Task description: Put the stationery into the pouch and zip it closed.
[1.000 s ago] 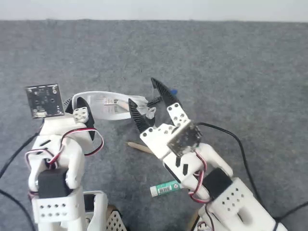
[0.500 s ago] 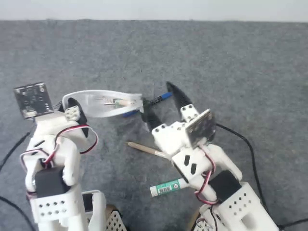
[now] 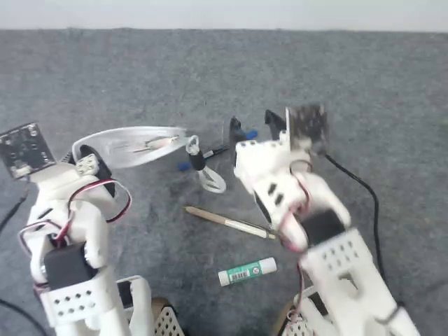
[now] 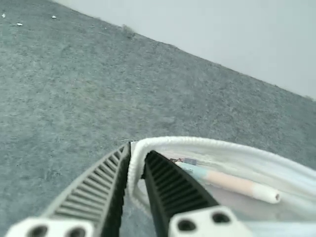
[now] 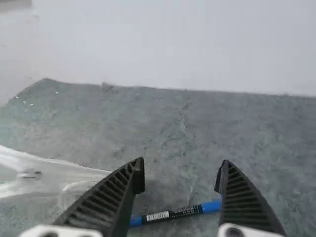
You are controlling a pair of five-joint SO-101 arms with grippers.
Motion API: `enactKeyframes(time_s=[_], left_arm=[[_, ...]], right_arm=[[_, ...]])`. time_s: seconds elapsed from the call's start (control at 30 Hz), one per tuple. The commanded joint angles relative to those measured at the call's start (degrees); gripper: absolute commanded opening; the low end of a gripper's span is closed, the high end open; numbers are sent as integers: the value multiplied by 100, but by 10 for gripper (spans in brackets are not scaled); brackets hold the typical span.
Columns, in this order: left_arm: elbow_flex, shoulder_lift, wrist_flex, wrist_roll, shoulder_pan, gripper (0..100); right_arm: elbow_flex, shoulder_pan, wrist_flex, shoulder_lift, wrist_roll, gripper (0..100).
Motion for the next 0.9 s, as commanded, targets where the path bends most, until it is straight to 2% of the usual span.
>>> enactKeyframes(time_s=[0.0,0.37,0.67,0.87], left_arm=[[-57,-44,-255,114,-105,12],[-48,-44,-237,114,-105,12],[-48,-44,-237,114,-105,12],[-48,-44,-237,114,-105,12]], right_arm=[[-747,66,40,1103,-185,226],[-2180,286,84,3793,-642,226],[-4229,303,1921,5508,-1345,227],[-5090,303,2255,6448,-1468,227]])
